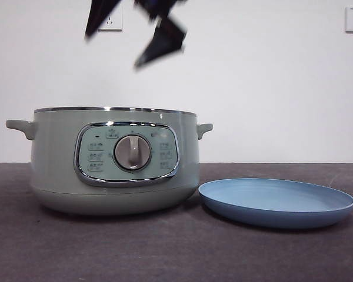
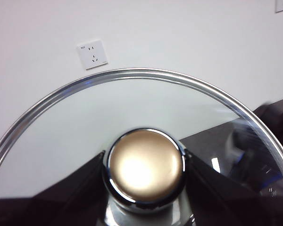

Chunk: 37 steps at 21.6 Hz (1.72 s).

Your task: Take the potato out from the steamer,put the potato on the plate,close the lid

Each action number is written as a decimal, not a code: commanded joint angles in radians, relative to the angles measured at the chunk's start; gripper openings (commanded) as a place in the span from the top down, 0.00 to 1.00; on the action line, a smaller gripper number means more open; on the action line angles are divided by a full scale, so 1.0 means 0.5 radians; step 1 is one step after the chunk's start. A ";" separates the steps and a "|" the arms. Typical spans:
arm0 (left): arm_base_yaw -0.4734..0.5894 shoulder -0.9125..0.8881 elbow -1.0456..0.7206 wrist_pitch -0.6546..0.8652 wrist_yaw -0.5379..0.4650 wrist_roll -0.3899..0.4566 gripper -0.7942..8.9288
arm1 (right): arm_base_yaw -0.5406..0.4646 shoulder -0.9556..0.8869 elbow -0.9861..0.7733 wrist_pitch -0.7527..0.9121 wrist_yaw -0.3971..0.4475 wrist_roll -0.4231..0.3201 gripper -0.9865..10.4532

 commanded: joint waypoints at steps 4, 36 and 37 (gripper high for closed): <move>0.000 0.057 0.011 -0.053 0.031 0.018 0.93 | 0.017 0.229 -0.008 -0.072 0.143 -0.038 0.37; 0.000 0.394 0.011 -0.064 0.040 0.039 0.93 | 0.012 -0.040 0.204 -0.329 0.401 -0.177 0.92; 0.000 0.423 0.011 -0.040 0.040 0.057 0.93 | 0.005 -0.170 0.204 -0.342 0.467 -0.186 0.92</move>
